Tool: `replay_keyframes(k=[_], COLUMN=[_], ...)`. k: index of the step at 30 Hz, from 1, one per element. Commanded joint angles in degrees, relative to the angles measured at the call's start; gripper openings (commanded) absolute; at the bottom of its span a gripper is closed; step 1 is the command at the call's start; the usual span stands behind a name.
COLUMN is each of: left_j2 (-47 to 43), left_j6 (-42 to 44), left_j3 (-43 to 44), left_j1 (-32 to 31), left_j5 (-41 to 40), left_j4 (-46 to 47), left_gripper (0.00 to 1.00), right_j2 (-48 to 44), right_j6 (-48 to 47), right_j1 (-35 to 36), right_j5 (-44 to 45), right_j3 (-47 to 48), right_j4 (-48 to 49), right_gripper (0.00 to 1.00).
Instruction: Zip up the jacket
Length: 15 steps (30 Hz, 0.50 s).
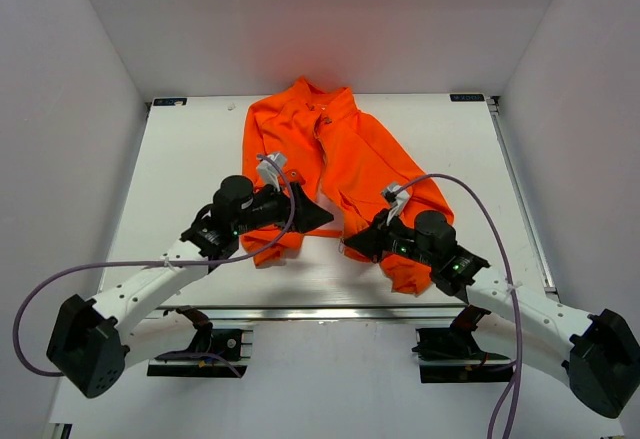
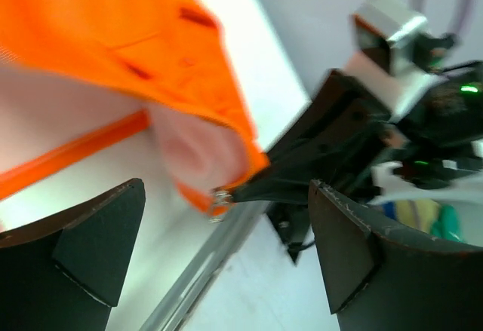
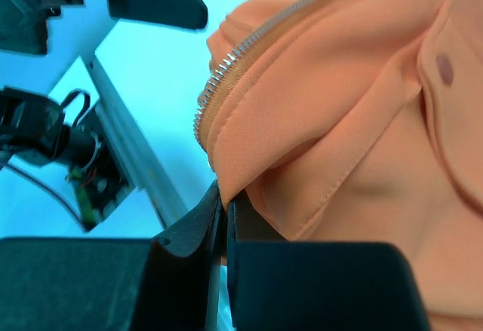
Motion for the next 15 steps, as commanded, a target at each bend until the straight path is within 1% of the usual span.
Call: replay_keyframes(k=[1, 2, 5, 7, 9, 10, 12, 15], left_j2=[-2.8, -2.5, 0.6, 4.3, 6.8, 9.3, 11.6, 14.7], left_j6=[5.1, 6.0, 7.7, 8.7, 9.8, 10.3, 11.2, 13.1], left_j3=[2.4, 2.6, 3.2, 4.1, 5.2, 7.0, 9.1, 12.0], left_j1=[-0.3, -0.3, -0.3, -0.3, -0.3, -0.3, -0.3, -0.3], left_j5=[-9.7, -11.8, -14.2, -14.2, -15.6, -16.8, -20.4, -24.1], left_j4=[-19.2, -23.4, -28.7, -29.5, -30.3, -30.8, -33.5, -35.8], left_gripper=[0.98, 0.98, 0.98, 0.96, 0.90, 0.89, 0.85, 0.84], right_j2=[-0.8, -0.7, -0.8, -0.9, -0.6, -0.5, 0.0, 0.7], right_j6=[1.3, 1.6, 1.8, 1.9, 1.9, 1.8, 1.8, 1.6], right_j1=[-0.4, -0.5, -0.5, -0.5, -0.6, -0.6, -0.6, -0.8], right_j5=[-4.6, -4.9, -5.8, -5.8, -5.5, -5.5, -5.8, -6.2], right_j3=[3.6, 3.8, 3.8, 3.3, 3.5, 3.6, 3.8, 3.8], right_j4=[-7.2, -8.3, -10.6, -10.7, -11.0, -11.2, -11.3, -11.4], right_gripper=[0.00, 0.00, 0.00, 0.00, 0.00, 0.00, 0.00, 0.00])
